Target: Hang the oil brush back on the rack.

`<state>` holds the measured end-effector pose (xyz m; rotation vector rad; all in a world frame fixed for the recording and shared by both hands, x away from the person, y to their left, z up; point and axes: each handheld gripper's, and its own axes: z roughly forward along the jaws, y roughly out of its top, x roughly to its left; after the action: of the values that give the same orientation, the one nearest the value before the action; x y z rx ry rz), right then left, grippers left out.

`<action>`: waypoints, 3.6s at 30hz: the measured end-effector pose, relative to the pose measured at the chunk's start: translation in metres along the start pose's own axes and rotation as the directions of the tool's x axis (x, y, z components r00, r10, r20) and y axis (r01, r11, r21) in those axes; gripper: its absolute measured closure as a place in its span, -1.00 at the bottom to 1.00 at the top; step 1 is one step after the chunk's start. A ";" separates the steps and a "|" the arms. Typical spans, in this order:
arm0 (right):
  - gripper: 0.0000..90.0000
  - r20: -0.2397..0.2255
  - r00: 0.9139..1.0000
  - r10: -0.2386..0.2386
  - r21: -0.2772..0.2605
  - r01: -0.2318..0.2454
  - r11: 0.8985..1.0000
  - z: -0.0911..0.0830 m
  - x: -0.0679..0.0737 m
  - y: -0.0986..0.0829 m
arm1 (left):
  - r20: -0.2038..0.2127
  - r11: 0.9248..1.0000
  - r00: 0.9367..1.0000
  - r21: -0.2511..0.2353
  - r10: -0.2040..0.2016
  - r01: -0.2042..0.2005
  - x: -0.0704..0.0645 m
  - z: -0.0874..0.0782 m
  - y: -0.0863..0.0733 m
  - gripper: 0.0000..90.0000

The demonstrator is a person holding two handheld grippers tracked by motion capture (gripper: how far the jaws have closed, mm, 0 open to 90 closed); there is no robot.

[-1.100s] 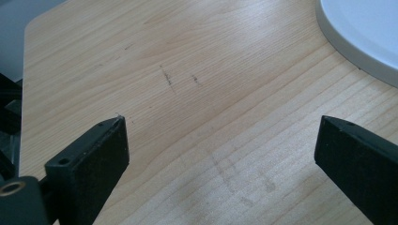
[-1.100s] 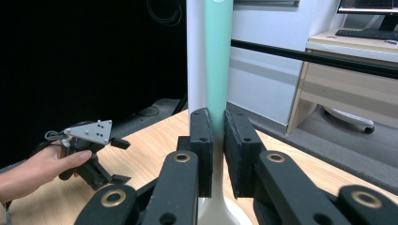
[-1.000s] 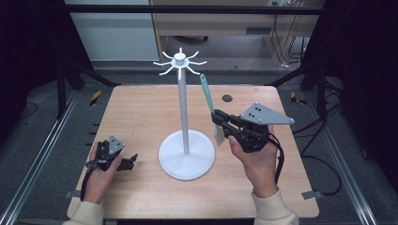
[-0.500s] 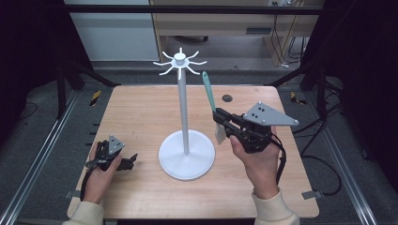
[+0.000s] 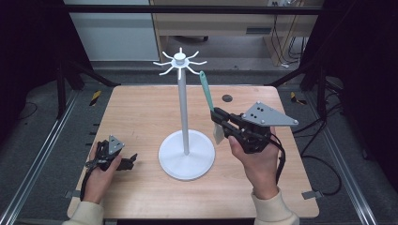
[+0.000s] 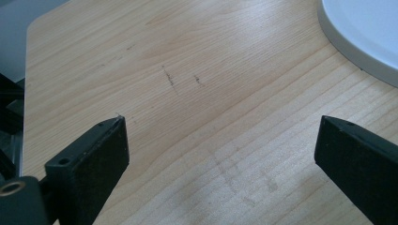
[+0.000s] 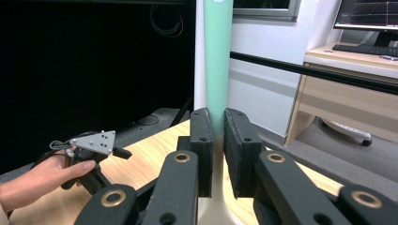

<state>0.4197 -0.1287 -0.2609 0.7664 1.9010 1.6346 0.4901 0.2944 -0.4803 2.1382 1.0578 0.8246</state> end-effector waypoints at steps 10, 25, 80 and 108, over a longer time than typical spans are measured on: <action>0.83 -0.008 1.000 -0.002 0.008 0.002 1.000 0.005 0.001 0.002 | 0.001 1.000 1.000 0.001 0.000 0.000 0.000 0.000 0.000 -0.94; 0.83 -0.011 1.000 -0.005 0.033 0.005 0.999 0.018 0.001 0.004 | 0.000 1.000 1.000 0.000 -0.002 0.002 0.001 0.000 0.000 -0.94; 0.59 0.171 0.985 -0.009 0.081 -0.005 0.997 0.010 -0.020 -0.009 | 0.001 1.000 1.000 0.002 -0.001 0.001 0.000 0.000 0.000 -0.94; -0.78 0.361 0.931 -0.052 0.184 -0.017 0.983 0.022 -0.059 -0.045 | 0.002 1.000 1.000 -0.003 -0.004 0.004 0.001 0.000 0.000 -0.93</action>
<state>0.4730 -0.1601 -0.3071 1.0456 1.7937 1.2110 0.4902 0.2950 -0.4803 2.1340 1.0587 0.8213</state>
